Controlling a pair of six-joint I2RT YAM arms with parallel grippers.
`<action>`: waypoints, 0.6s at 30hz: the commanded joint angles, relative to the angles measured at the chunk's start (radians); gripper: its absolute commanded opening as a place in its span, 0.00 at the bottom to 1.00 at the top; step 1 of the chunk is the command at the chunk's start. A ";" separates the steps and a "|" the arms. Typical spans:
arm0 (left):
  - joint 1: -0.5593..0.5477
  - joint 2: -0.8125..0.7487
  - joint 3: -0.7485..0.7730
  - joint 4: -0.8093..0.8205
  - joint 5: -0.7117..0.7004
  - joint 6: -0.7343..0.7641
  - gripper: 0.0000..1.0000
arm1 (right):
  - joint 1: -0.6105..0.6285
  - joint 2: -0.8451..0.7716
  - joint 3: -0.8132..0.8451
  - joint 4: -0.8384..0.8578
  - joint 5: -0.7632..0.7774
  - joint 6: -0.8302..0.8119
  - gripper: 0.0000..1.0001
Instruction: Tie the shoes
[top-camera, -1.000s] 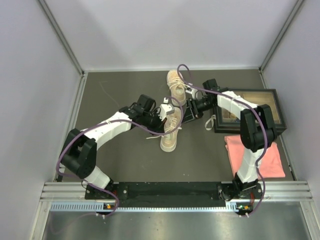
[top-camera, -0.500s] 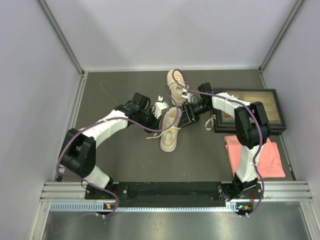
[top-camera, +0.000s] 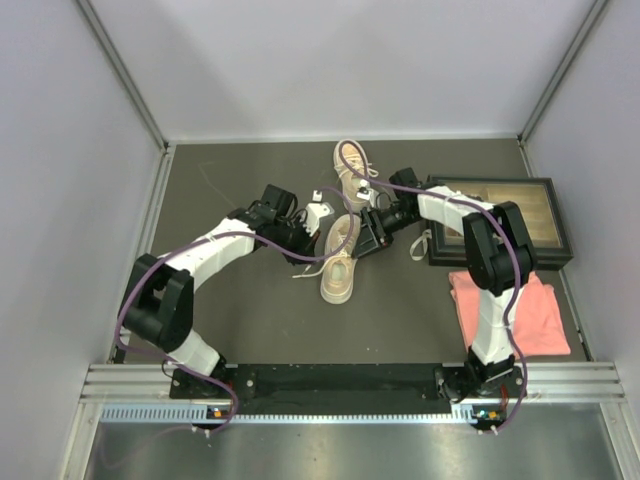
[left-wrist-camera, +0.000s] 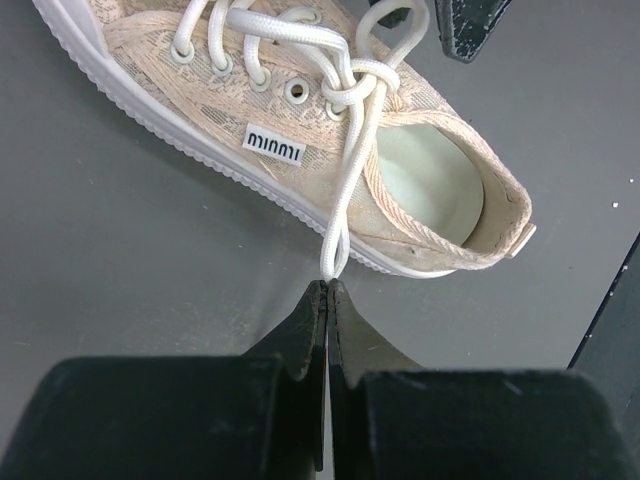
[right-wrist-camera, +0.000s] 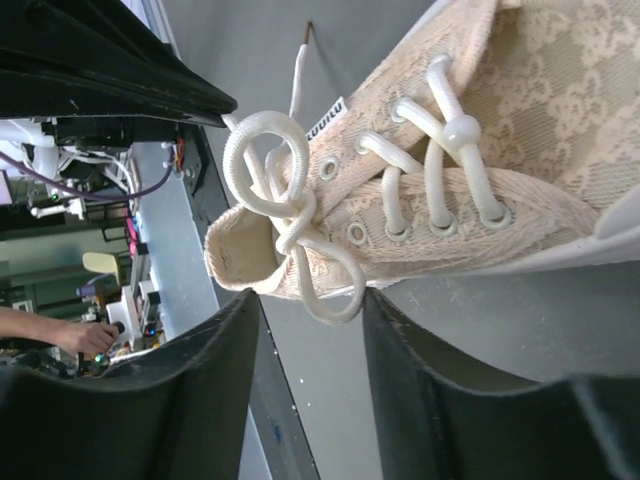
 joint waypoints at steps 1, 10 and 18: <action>0.005 0.009 0.001 0.008 0.022 0.015 0.00 | 0.018 0.012 0.047 0.017 -0.050 -0.004 0.42; 0.046 -0.017 -0.007 0.048 0.101 -0.035 0.03 | 0.018 -0.003 0.035 0.022 -0.028 -0.010 0.00; 0.077 -0.054 -0.027 0.388 0.235 -0.413 0.59 | 0.023 -0.057 -0.002 0.083 -0.016 0.034 0.00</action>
